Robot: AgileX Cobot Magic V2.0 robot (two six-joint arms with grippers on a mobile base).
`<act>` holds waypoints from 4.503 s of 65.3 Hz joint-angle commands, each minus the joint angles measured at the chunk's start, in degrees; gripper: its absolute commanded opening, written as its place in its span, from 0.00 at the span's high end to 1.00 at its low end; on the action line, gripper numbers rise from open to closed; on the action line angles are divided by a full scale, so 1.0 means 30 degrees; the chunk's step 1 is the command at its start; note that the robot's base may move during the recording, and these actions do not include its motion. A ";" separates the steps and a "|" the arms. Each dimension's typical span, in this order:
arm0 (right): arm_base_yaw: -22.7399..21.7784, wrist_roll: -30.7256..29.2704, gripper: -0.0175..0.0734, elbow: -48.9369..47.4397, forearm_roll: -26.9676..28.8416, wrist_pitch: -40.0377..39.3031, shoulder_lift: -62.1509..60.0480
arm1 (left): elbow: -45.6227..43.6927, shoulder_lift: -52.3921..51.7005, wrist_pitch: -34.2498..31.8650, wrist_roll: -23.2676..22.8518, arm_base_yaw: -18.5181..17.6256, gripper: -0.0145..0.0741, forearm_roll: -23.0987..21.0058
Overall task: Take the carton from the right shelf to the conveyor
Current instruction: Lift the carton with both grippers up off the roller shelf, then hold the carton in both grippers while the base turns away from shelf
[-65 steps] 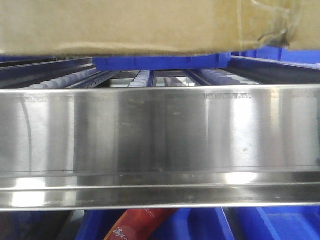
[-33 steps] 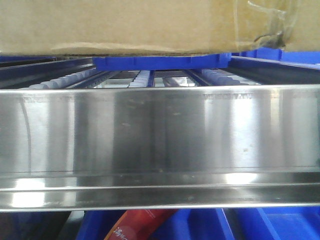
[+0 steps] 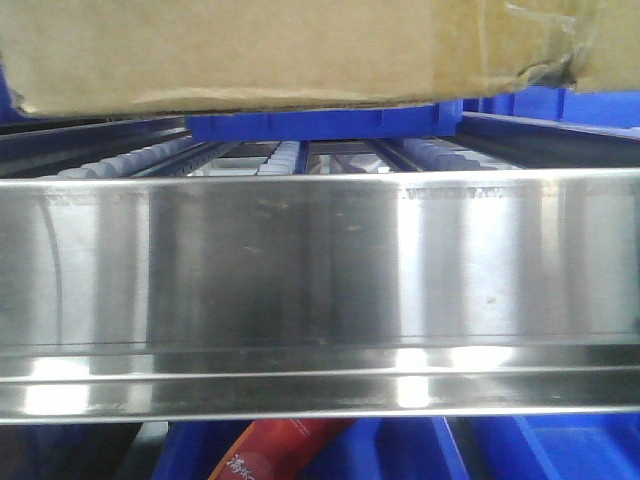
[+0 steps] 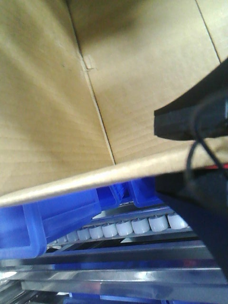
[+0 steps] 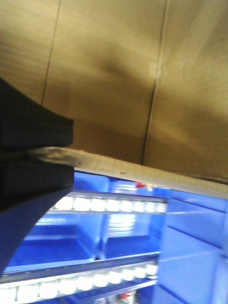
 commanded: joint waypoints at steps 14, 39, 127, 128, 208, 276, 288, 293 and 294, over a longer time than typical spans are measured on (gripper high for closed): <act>-0.0042 -0.0171 0.88 -0.0032 0.0485 -0.1674 -0.0149 | -0.0073 -0.0396 -0.0703 0.0127 -0.0404 0.86 -0.1307; -0.0042 -0.0171 0.88 -0.0032 0.0485 -0.1674 -0.0149 | -0.0073 -0.0396 -0.0703 0.0127 -0.0404 0.86 -0.1307; -0.0042 -0.0171 0.88 -0.0032 0.0485 -0.1674 -0.0149 | -0.0073 -0.0396 -0.0703 0.0127 -0.0404 0.86 -0.1307; -0.0042 -0.0171 0.88 -0.0032 0.0485 -0.1674 -0.0149 | -0.0073 -0.0396 -0.0703 0.0127 -0.0404 0.86 -0.1307; -0.0042 -0.0171 0.88 -0.0032 0.0523 -0.1665 -0.0149 | -0.0073 -0.0396 -0.0703 0.0127 -0.0404 0.86 -0.1269; -0.0042 -0.0171 0.88 -0.0032 0.0523 -0.1665 -0.0149 | -0.0073 -0.0396 -0.0703 0.0127 -0.0404 0.86 -0.1269; -0.0042 -0.0171 0.88 -0.0032 0.0523 -0.1665 -0.0149 | -0.0073 -0.0396 -0.0703 0.0127 -0.0404 0.86 -0.1269; -0.0042 -0.0171 0.88 -0.0032 0.0523 -0.1665 -0.0149 | -0.0073 -0.0396 -0.0703 0.0127 -0.0404 0.86 -0.1269; -0.0042 -0.0171 0.88 -0.0032 0.0523 -0.1665 -0.0149 | -0.0073 -0.0396 -0.0703 0.0127 -0.0404 0.86 -0.1269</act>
